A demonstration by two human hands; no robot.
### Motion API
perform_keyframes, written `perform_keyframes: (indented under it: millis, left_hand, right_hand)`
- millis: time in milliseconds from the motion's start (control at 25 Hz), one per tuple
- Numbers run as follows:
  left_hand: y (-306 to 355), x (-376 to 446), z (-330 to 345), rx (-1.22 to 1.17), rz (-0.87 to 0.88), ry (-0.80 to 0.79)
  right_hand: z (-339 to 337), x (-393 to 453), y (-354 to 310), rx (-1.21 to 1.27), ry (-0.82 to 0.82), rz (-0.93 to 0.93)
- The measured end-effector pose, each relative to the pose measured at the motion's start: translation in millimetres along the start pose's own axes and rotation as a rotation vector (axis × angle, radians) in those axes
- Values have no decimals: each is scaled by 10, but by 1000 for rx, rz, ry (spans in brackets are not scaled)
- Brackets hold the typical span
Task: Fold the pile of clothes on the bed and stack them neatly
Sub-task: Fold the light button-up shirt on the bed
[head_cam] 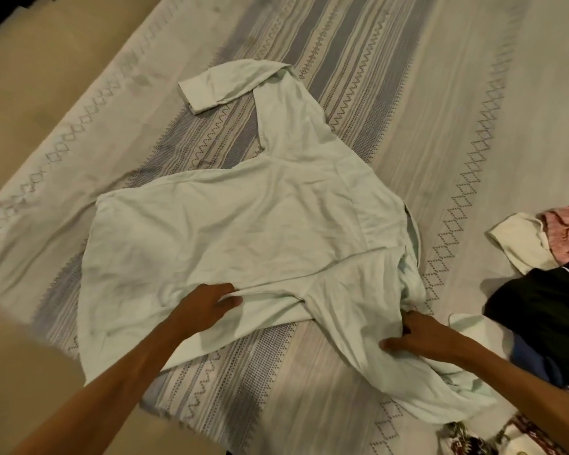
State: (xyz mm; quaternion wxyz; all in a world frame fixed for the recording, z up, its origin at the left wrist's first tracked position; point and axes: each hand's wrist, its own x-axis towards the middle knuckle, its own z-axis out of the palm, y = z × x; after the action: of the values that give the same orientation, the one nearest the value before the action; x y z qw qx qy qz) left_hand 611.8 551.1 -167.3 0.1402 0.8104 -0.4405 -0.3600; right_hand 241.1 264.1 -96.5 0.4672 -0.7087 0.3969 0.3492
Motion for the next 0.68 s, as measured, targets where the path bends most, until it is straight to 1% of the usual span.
perform_keyframes:
  millis: [40,120,200,240,320,440,480,520,560,600,640,680]
  left_hand:
    - [-80,-43,7,-7,-12,38]
    - [-186,-89,14,-20,-30,85]
    - [-201,-102,31,4,-27,115]
    - [-177,-88,38,26,-26,126]
    - [-94,-42,24,58,-42,164]
    - [-121,2,-46,51,-43,224]
    - [-172,-6,-68,29,-31,227]
    - [-218,-24,-97,-2,-30,205]
    - [-246,-50,-151,-24,-38,150]
    - [-281,-90,-217,-28,-54,77]
    - [-345,-127,-287,-10,-73,0]
    - [-417,-166,-358,7,-84,-72]
  right_hand:
    - [4,-24,-31,25,15,-6]
    - [-89,-95,-202,237,14,13]
    - [-240,-180,-478,480,-73,42]
    - [-349,-206,-609,559,-74,44]
    - [-616,-236,-856,731,-8,46]
    - [-1005,-155,-1158,1218,93,-12]
    - [-1082,-112,-1206,1273,128,-27]
    - [-1114,-74,-1230,1189,156,-50]
    - [-1101,-54,-1211,1040,187,-39]
    - [-1053,-43,-1153,833,192,6]
    - [-980,-35,-1092,677,131,52]
    - [-915,-56,-1010,598,48,58]
